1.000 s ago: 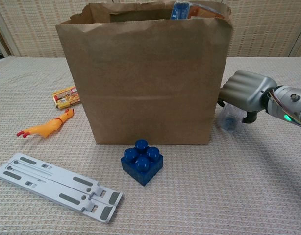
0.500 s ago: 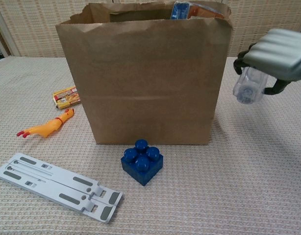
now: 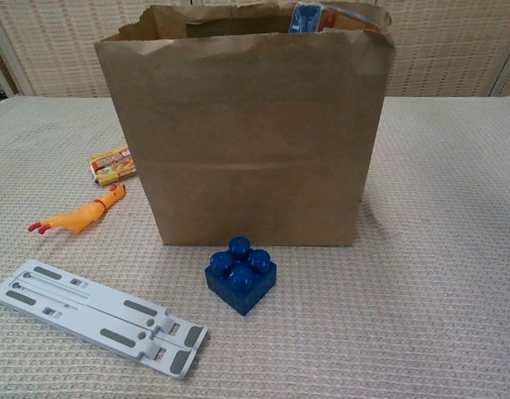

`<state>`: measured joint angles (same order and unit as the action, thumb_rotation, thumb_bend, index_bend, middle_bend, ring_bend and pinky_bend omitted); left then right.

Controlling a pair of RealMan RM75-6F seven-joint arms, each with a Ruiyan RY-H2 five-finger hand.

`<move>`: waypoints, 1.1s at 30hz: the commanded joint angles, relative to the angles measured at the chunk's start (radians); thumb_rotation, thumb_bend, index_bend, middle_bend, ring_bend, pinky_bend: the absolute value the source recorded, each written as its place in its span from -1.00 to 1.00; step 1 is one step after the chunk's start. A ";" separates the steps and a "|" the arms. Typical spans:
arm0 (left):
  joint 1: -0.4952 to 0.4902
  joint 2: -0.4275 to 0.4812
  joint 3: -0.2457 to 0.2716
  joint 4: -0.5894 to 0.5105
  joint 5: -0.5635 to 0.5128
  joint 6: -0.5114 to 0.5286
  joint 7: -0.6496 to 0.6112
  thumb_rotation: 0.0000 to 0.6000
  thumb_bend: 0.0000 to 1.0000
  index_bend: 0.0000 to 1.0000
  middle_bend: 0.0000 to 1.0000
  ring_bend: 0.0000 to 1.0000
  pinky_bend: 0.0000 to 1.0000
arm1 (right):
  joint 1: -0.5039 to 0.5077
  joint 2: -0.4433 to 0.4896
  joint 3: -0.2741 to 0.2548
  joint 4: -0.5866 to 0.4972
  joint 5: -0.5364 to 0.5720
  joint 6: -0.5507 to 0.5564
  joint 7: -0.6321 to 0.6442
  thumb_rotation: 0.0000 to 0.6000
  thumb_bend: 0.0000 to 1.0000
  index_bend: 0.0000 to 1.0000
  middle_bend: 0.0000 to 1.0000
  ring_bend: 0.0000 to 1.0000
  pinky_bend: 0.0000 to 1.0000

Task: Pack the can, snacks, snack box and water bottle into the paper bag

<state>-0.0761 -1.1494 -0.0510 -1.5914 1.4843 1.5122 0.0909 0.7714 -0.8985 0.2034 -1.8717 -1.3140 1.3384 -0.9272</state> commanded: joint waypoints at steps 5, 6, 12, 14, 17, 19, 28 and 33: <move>0.000 0.001 -0.001 0.002 -0.002 -0.002 -0.005 1.00 -0.24 -0.89 -1.00 -1.00 -1.00 | 0.176 -0.068 0.090 -0.099 0.072 -0.124 -0.283 1.00 -0.42 0.48 0.23 0.35 0.48; -0.001 0.001 -0.001 0.002 -0.002 -0.003 -0.007 1.00 -0.24 -0.89 -1.00 -1.00 -1.00 | 0.204 -0.091 0.089 -0.101 0.072 -0.145 -0.333 1.00 -0.42 0.48 0.23 0.35 0.48; -0.002 0.006 0.001 0.004 0.000 -0.007 -0.018 1.00 -0.24 -0.89 -1.00 -1.00 -1.00 | 0.309 -0.186 0.049 -0.095 0.043 -0.241 -0.555 1.00 -0.41 0.48 0.23 0.34 0.48; -0.002 0.006 0.001 0.004 0.001 -0.008 -0.021 1.00 -0.24 -0.89 -1.00 -1.00 -1.00 | 0.331 -0.213 0.033 -0.090 0.045 -0.267 -0.604 1.00 -0.42 0.48 0.23 0.34 0.48; -0.002 0.007 0.002 0.004 0.001 -0.008 -0.023 1.00 -0.24 -0.89 -1.00 -1.00 -1.00 | 0.348 -0.242 0.014 -0.083 0.064 -0.287 -0.650 1.00 -0.41 0.48 0.23 0.34 0.47; -0.002 0.008 0.002 0.004 0.001 -0.009 -0.023 1.00 -0.24 -0.89 -1.00 -1.00 -1.00 | 0.356 -0.253 0.002 -0.079 0.081 -0.297 -0.678 1.00 -0.42 0.48 0.23 0.34 0.45; -0.001 0.007 0.002 0.000 -0.001 -0.008 -0.014 1.00 -0.24 -0.89 -1.00 -1.00 -1.00 | 0.377 -0.285 -0.049 -0.072 0.107 -0.315 -0.751 1.00 -0.42 0.42 0.23 0.29 0.38; -0.001 0.007 0.002 -0.001 -0.001 -0.008 -0.012 1.00 -0.24 -0.89 -1.00 -1.00 -1.00 | 0.381 -0.309 -0.069 -0.078 0.167 -0.295 -0.816 1.00 -0.42 0.41 0.23 0.29 0.32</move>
<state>-0.0774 -1.1425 -0.0493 -1.5919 1.4828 1.5047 0.0787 1.1501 -1.1978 0.1425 -1.9463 -1.1697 1.0361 -1.7229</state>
